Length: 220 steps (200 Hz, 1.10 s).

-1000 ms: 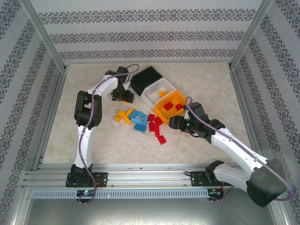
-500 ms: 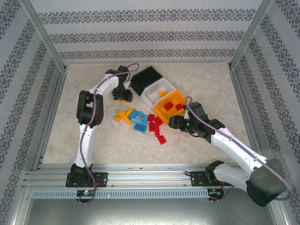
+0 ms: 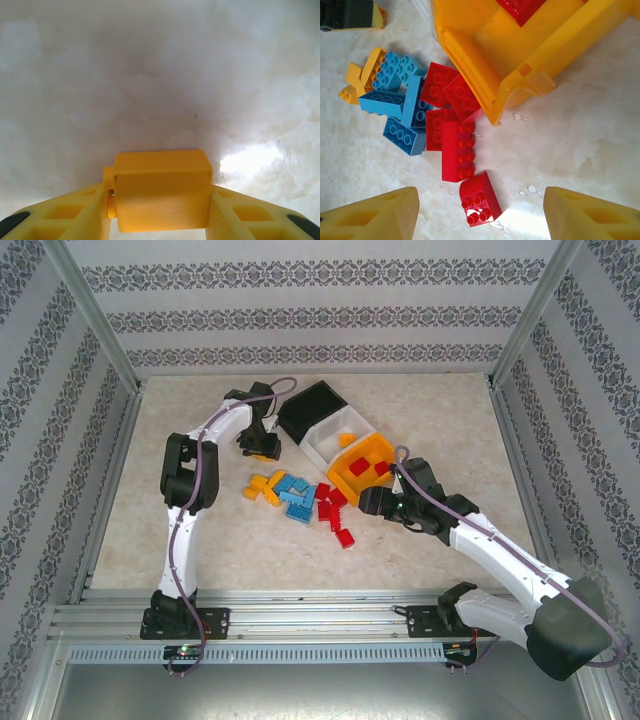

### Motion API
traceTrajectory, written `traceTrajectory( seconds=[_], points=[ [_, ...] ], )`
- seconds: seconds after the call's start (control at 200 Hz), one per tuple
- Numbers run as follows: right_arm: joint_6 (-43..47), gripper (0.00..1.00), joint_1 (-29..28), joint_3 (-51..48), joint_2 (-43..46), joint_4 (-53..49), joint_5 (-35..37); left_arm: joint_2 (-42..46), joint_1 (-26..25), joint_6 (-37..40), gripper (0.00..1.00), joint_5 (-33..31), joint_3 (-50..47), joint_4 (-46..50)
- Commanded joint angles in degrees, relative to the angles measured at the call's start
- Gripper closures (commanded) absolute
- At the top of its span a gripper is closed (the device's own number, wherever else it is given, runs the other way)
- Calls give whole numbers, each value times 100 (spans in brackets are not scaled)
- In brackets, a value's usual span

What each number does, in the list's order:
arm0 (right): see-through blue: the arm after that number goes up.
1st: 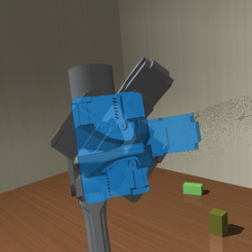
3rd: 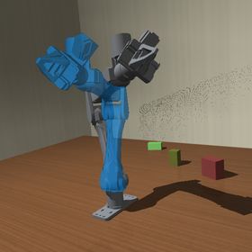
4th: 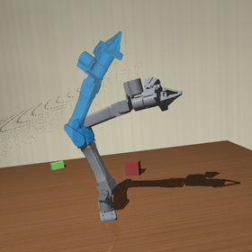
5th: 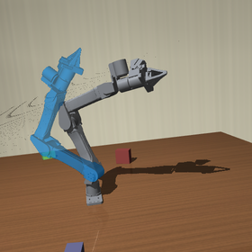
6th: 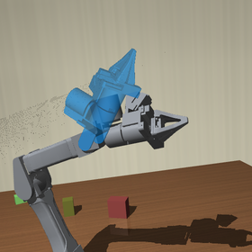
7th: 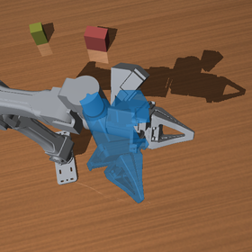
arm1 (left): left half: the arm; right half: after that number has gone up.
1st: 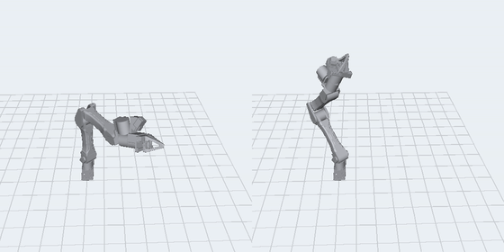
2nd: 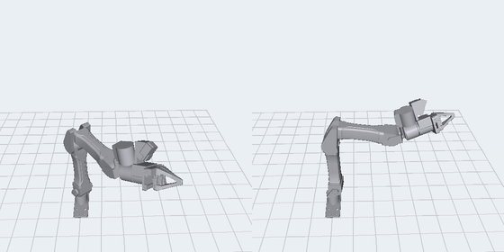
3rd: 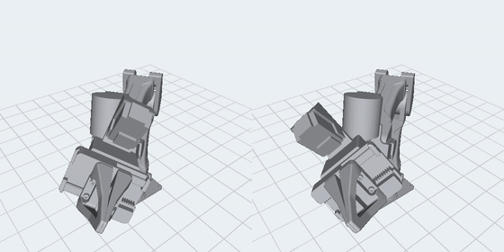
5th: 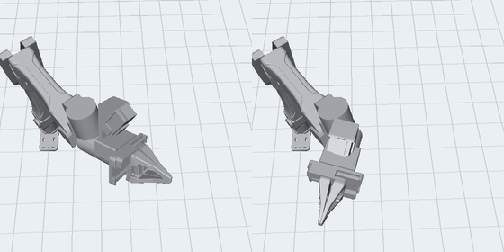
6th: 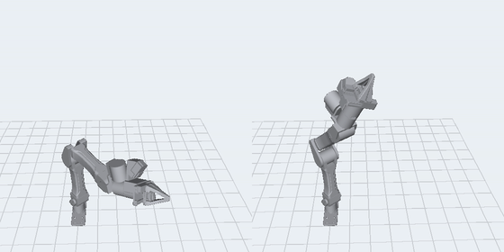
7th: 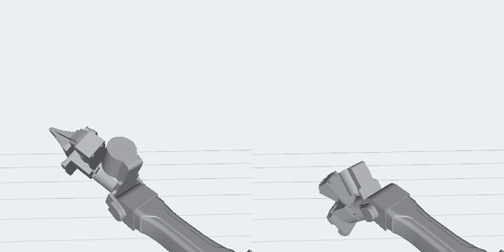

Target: Sort the legos into containers by color

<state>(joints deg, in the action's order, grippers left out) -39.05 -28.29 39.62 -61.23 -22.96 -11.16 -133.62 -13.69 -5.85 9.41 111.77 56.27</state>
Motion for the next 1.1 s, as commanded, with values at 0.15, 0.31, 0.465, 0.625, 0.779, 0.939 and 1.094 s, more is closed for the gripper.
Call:
traceTrajectory(
  seconds=[0.15, 0.31, 0.465, 0.625, 0.779, 0.939, 1.094],
  points=[
    [1, 33, -45, -42, 201, 30, 156, 1094, 34, -343, 52, 545, -332, -104],
    [56, 33, -7, -59, 387, -106, 254, 1702, 25, -975, 52, 1432, -789, -698],
    [106, 32, 154, -107, 625, -247, 256, 1967, -253, -1687, 52, 2194, -1141, -1450],
    [111, 32, 287, -189, 812, -332, 196, 1659, -761, -2029, 52, 2219, -831, -1776],
    [66, 32, 325, -285, 958, -364, 159, 1039, -1115, -2009, 52, 1888, -136, -1624],
    [63, 32, 353, -382, 1108, -437, 142, 469, -1342, -1935, 52, 1560, 504, -1346],
    [81, 32, 386, -435, 1166, -464, 107, 51, -1407, -1876, 51, 1359, 921, -1121]
  ],
)
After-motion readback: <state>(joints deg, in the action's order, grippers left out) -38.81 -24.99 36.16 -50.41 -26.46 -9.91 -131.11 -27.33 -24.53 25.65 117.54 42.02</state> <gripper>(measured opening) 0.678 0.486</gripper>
